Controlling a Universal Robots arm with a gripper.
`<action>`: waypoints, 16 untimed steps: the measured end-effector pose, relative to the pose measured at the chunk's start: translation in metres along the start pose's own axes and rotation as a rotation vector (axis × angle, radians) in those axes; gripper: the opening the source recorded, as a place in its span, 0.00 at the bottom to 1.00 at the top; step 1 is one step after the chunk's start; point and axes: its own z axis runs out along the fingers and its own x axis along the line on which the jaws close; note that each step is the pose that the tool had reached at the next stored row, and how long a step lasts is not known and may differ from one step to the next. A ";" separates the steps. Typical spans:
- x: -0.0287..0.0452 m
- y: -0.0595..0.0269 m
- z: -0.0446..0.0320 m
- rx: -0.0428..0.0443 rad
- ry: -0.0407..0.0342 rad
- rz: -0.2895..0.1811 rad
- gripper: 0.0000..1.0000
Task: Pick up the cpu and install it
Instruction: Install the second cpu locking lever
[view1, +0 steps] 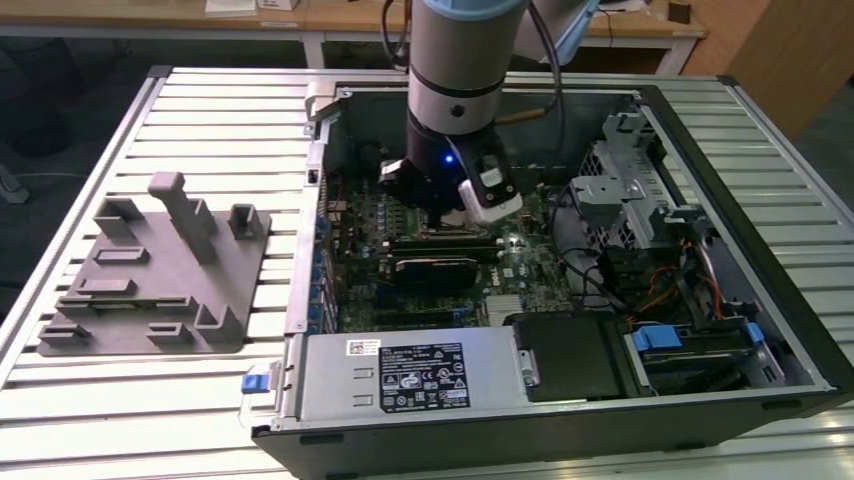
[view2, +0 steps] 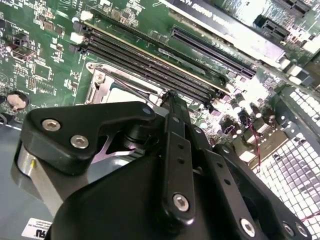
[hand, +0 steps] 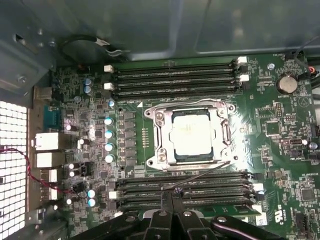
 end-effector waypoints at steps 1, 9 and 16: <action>-0.0011 0.0005 0.0003 0.0000 0.0008 -0.001 0.11; -0.0096 0.0029 0.0046 0.0007 0.0060 -0.017 0.11; -0.0096 0.0026 0.0132 -0.0005 0.0158 -0.095 0.11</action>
